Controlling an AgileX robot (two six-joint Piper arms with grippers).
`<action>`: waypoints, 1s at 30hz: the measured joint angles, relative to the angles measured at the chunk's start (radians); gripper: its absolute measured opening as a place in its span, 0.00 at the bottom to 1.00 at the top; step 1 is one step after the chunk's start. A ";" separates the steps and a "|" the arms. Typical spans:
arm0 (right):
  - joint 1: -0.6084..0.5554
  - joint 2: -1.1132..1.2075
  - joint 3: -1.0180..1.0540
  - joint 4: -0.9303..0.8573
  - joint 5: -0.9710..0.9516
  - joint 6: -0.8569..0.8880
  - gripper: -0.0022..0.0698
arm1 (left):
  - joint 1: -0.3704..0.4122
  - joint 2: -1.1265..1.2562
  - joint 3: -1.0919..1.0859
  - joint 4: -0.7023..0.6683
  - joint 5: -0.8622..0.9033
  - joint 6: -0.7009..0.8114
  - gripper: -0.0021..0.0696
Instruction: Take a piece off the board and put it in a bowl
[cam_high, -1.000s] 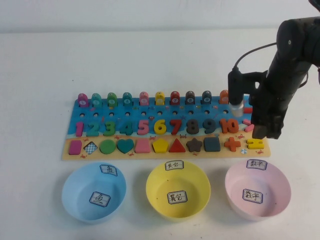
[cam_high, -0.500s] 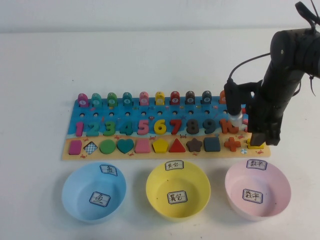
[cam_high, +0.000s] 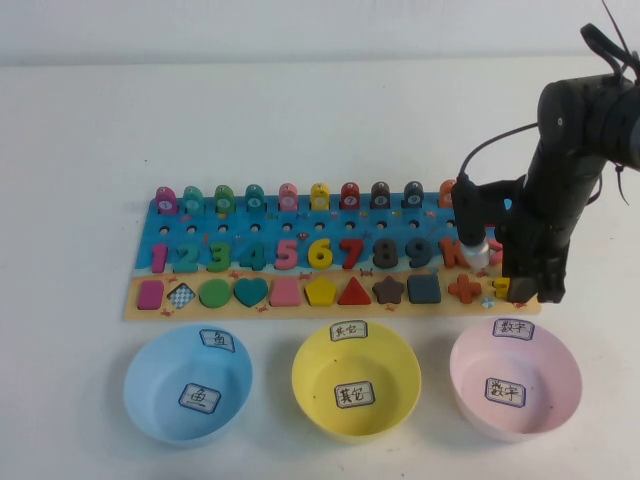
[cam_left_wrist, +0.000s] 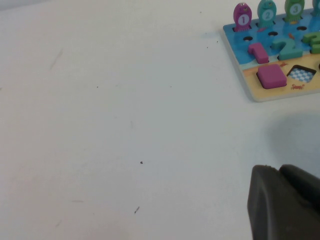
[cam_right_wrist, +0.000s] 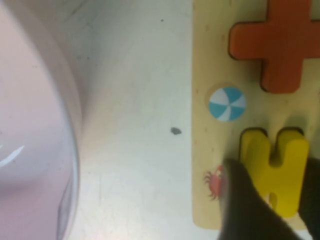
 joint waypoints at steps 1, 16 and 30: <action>0.000 0.002 0.000 0.000 -0.002 0.000 0.36 | 0.000 0.000 0.000 0.000 0.000 0.000 0.02; 0.000 0.007 -0.003 0.000 0.008 0.000 0.29 | 0.000 0.000 0.000 0.000 0.000 0.000 0.02; 0.000 0.001 0.000 0.000 0.031 0.000 0.29 | 0.000 0.000 0.000 0.000 0.000 0.000 0.02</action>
